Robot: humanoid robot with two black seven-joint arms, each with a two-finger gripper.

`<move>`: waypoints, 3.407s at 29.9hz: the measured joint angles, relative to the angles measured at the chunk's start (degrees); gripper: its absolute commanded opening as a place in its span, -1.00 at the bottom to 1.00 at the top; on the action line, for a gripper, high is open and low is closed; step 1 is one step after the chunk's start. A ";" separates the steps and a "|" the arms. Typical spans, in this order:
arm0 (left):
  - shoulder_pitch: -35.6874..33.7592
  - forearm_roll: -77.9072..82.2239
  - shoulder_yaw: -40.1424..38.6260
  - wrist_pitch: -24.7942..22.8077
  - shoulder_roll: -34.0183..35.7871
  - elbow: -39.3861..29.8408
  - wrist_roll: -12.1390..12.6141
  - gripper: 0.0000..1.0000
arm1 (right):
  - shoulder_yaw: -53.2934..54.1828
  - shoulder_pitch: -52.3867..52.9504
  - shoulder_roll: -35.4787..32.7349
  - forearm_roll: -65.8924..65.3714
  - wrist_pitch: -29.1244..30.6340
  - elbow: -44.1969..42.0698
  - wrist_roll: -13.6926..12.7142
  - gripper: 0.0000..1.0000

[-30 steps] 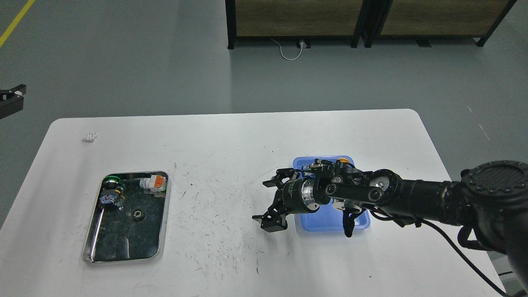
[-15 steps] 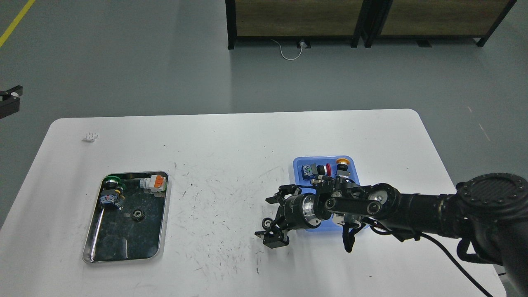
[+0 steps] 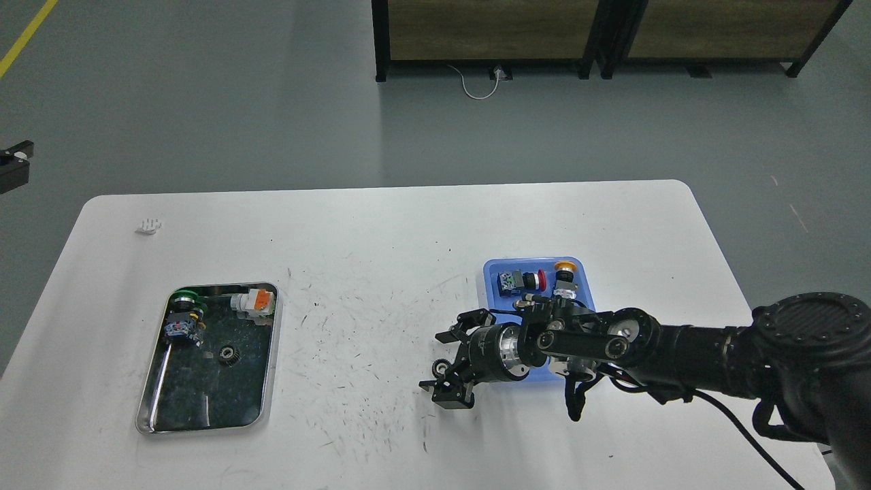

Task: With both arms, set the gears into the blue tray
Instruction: 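Grasp the black gear with the right gripper and lift it, then place the gear into the blue tray and withdraw the right gripper, then move the left gripper back down to the circuit board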

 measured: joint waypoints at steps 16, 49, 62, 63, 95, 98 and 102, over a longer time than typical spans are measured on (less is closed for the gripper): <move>0.05 0.09 0.27 -0.03 1.11 0.07 0.00 0.96 | 0.17 0.80 -0.90 -0.29 3.18 0.17 -0.44 0.08; 0.57 0.09 0.36 0.19 1.26 0.77 -0.16 0.96 | 3.58 2.41 -4.22 -0.39 5.62 0.67 -0.47 -0.57; 1.21 0.09 0.46 0.13 1.18 1.19 -0.54 0.96 | 5.89 2.29 -18.85 -0.39 8.73 6.01 -0.45 -0.57; 1.22 0.09 0.46 0.13 1.18 1.21 -0.57 0.96 | 5.91 1.92 -19.75 -0.47 8.96 6.20 -0.45 -0.57; 1.86 0.46 0.54 -10.76 1.37 0.46 -5.33 0.95 | 37.08 1.91 -20.83 3.27 7.01 -2.33 -0.16 0.82; 3.25 0.83 0.74 -11.53 0.06 0.09 -6.83 0.95 | 42.51 2.51 -20.54 3.70 5.72 -4.84 -0.18 0.83; 5.98 3.23 0.81 -11.88 -2.91 -1.77 -8.60 0.95 | 47.46 3.26 -21.15 3.75 4.33 -7.12 -0.19 0.83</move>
